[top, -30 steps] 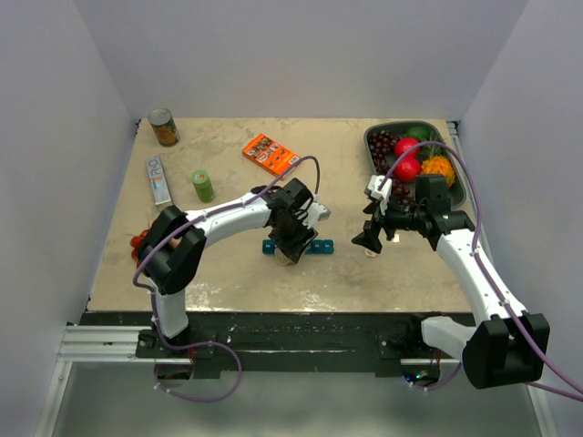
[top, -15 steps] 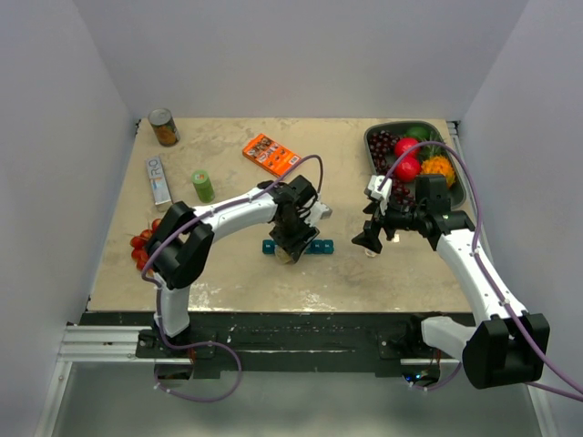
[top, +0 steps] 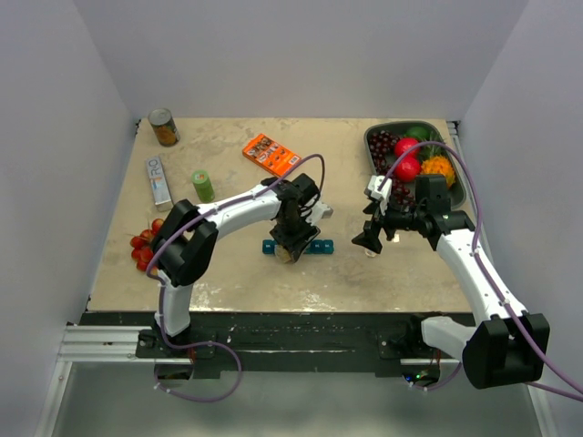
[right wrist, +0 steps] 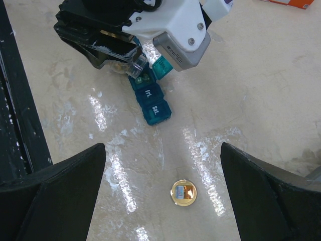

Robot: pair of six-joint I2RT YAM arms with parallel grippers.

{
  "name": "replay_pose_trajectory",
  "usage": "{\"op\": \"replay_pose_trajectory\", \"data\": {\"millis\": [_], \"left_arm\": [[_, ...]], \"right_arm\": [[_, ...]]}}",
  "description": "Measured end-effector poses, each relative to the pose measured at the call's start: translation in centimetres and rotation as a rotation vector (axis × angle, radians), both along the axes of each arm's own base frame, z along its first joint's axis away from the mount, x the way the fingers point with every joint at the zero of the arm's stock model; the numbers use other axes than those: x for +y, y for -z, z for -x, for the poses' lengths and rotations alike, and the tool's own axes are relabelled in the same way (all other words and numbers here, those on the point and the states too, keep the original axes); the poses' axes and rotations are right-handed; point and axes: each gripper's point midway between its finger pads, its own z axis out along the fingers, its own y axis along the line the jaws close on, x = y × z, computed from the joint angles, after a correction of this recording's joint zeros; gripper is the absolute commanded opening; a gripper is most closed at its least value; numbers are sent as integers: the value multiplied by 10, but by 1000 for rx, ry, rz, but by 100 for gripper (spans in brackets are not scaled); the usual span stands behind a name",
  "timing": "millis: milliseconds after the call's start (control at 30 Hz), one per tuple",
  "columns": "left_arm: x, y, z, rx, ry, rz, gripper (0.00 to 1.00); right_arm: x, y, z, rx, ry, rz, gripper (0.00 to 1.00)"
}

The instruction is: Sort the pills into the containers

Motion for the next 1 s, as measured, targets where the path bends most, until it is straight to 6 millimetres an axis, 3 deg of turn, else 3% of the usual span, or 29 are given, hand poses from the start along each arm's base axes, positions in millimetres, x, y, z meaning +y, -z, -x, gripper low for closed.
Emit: {"op": "replay_pose_trajectory", "data": {"millis": [567,867,1000], "left_arm": [[-4,-4,-2,-63,3,65,0],[2,-53,15,-291,22,350,0],[5,-65,25,-396,38,487,0]], "right_arm": [[0,0,0,1,-1,2,99],[0,0,0,-8,-7,6,99],[-1,0,0,-19,-12,10,99]]}}
